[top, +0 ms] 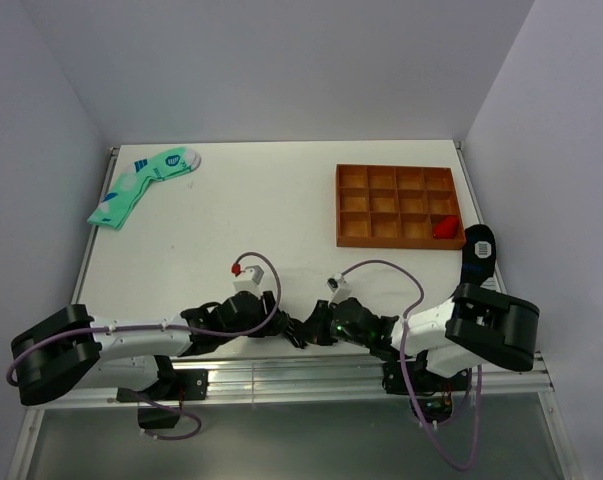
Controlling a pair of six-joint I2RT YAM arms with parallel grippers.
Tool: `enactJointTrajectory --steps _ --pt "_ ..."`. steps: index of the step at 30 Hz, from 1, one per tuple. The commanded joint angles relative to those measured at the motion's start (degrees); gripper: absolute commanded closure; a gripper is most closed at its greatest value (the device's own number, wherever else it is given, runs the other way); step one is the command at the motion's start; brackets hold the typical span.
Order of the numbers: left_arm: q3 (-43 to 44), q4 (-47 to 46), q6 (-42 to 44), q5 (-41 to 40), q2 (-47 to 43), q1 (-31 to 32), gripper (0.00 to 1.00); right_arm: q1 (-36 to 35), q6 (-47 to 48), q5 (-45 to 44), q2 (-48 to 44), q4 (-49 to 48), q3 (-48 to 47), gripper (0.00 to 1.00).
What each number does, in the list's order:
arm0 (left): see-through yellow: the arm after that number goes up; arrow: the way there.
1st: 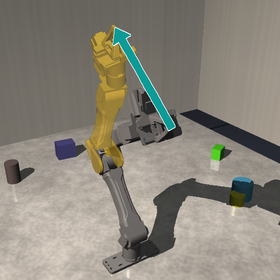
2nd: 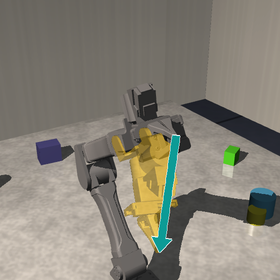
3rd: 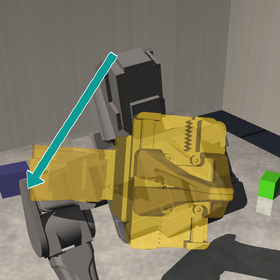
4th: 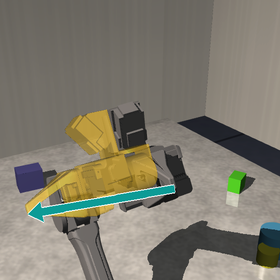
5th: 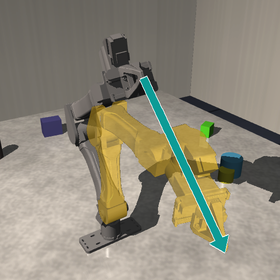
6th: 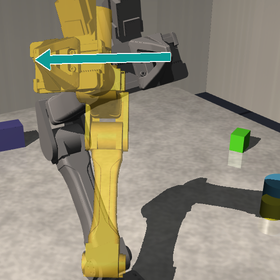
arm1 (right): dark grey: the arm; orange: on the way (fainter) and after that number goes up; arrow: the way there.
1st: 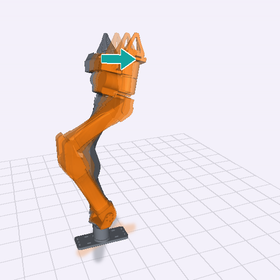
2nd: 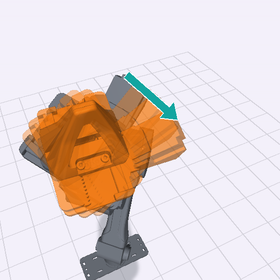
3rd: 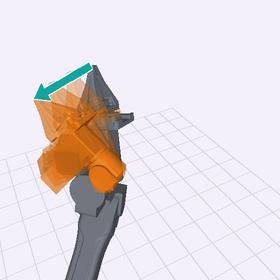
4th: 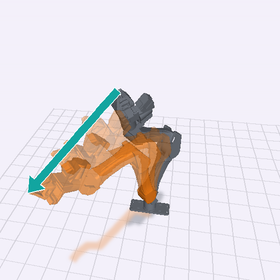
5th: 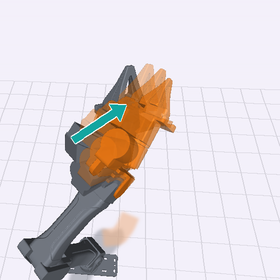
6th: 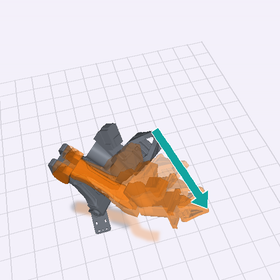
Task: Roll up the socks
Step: Roll the sock at the center of the board.
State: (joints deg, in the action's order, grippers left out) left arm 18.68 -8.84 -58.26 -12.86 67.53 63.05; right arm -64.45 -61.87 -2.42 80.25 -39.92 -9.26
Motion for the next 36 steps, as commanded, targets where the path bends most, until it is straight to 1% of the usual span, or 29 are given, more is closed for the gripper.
enactJointTrajectory --steps 1,7,11,12,14,15,20,21,22,23,24,26,27,29,32,34,36 --pt "1.63 -2.23 -1.33 -0.76 1.29 0.76 0.42 0.81 2.01 -3.82 3.69 15.66 3.54 0.91" --pt "4.96 2.16 -1.77 -2.52 4.54 1.37 0.46 0.81 1.75 -3.65 4.48 15.23 3.63 0.91" --pt "6.90 5.41 -2.21 -4.01 6.56 1.99 0.52 0.73 1.66 -3.56 4.48 15.05 3.72 0.91" --pt "7.86 6.28 -2.38 -4.53 7.00 2.17 0.57 0.81 1.66 -3.56 4.57 14.96 3.81 0.91" --pt "8.65 8.22 -2.38 -5.06 7.79 2.43 0.61 0.73 1.66 -3.56 4.74 14.87 3.72 0.91" --pt "9.53 8.66 -2.47 -5.50 8.58 2.69 0.66 0.81 1.66 -3.56 4.74 14.79 3.72 0.91" --pt "11.64 13.31 -2.38 -6.47 10.86 4.10 0.76 0.81 1.75 -3.47 5.36 14.26 3.81 0.91" --pt "12.78 14.28 -2.38 -6.82 11.31 4.28 0.81 0.81 1.84 -3.47 5.27 14.17 3.81 0.90" --pt "13.31 15.33 -2.21 -7.17 11.75 4.63 0.84 0.81 1.92 -3.56 5.27 14.08 3.72 0.90" --pt "14.53 17.35 -2.12 -7.44 12.53 4.80 0.86 0.81 2.27 -3.65 5.36 14.08 3.63 0.88" --pt "15.33 18.93 -2.12 -7.79 12.98 4.98 0.93 0.81 2.36 -3.82 5.18 14.17 3.54 0.86" --pt "17.26 22.35 -1.68 -8.23 14.03 5.24 0.97 0.81 2.80 -4.35 4.92 14.61 3.28 0.84" --pt "17.88 23.42 -1.42 -8.40 14.30 5.33 1.00 0.81 3.15 -4.61 4.40 14.78 3.19 0.81" --pt "19.20 25.88 -1.07 -8.49 15.26 5.33 1.00 0.81 3.85 -5.57 3.43 15.57 3.10 0.78" --pt "21.31 29.58 -0.10 -7.88 15.97 5.33 1.00 0.73 4.73 -7.86 -0.43 17.77 2.93 0.70" --pt "22.71 31.69 0.69 -7.53 16.67 5.33 1.00 0.81 5.26 -9.44 -4.56 20.74 2.49 0.64" --pt "23.86 32.48 1.83 -6.74 17.37 5.33 1.00 0.72 6.67 -11.99 -9.39 22.60 2.23 0.63"
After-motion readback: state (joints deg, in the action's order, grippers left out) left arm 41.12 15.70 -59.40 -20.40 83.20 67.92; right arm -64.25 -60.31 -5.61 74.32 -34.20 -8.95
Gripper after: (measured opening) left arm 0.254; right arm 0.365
